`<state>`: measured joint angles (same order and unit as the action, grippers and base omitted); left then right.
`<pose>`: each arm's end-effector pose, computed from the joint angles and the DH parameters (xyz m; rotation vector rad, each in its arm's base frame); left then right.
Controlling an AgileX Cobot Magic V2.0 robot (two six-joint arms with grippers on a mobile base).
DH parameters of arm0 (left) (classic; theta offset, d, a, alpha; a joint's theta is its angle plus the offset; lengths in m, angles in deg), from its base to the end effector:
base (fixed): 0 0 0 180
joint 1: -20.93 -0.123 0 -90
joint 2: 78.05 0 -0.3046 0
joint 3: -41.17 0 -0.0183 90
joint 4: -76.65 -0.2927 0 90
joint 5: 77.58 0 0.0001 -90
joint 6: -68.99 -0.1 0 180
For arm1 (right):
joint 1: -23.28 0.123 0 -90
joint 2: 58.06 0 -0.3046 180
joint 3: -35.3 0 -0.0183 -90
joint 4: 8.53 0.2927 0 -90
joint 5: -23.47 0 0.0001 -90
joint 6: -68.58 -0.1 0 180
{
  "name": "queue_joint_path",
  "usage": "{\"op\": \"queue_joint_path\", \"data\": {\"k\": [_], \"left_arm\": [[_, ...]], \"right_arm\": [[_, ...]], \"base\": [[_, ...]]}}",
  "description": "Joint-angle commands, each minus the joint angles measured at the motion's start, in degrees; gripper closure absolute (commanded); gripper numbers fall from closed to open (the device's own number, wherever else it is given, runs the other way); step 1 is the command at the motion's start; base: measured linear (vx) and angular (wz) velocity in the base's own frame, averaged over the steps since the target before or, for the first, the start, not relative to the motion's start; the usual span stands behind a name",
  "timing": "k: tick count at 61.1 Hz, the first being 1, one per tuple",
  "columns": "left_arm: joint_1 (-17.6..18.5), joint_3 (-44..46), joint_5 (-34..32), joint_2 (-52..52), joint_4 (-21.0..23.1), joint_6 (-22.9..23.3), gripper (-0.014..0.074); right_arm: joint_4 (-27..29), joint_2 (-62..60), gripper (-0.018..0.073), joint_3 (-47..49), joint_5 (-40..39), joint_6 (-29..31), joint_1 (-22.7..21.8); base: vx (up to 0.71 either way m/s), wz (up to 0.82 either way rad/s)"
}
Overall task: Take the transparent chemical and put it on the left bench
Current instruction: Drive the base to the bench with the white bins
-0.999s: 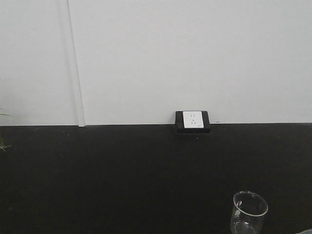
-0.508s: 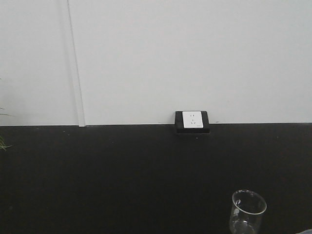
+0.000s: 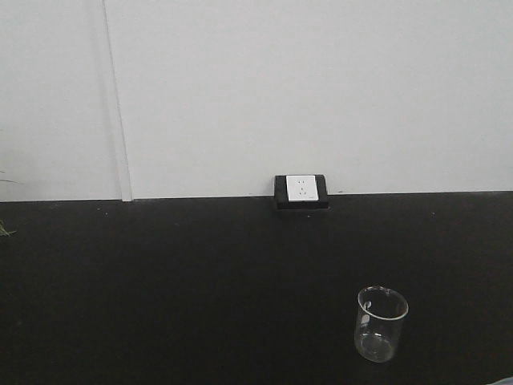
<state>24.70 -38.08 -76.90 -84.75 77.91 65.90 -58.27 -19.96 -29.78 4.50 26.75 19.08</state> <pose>0.0878 -0.0058 0.2032 0.0741 1.5102 -0.0273 0.1478 0.0140 0.2609 -0.2247 1.5661 0.0546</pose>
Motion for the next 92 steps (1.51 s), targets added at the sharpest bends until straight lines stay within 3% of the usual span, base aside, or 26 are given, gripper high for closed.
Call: {"op": "queue_joint_path", "data": {"k": [1, 65, 92], "left_arm": [[0.1, -0.93, -4.49, 1.1, 0.04, 0.45, 0.06], [0.1, -0.93, -4.49, 1.1, 0.04, 0.45, 0.06], [0.1, -0.93, -4.49, 1.1, 0.04, 0.45, 0.06]], "right_arm": [[0.9, -0.02, 0.0564, 1.63, -2.73, 0.01, 0.09], [0.9, -0.02, 0.0564, 1.63, -2.83, 0.01, 0.09], [0.9, -0.02, 0.0564, 1.63, -2.9, 0.01, 0.09]], "base": [[-0.22, -0.06], [-0.34, 0.03], [-0.23, 0.46]]}}
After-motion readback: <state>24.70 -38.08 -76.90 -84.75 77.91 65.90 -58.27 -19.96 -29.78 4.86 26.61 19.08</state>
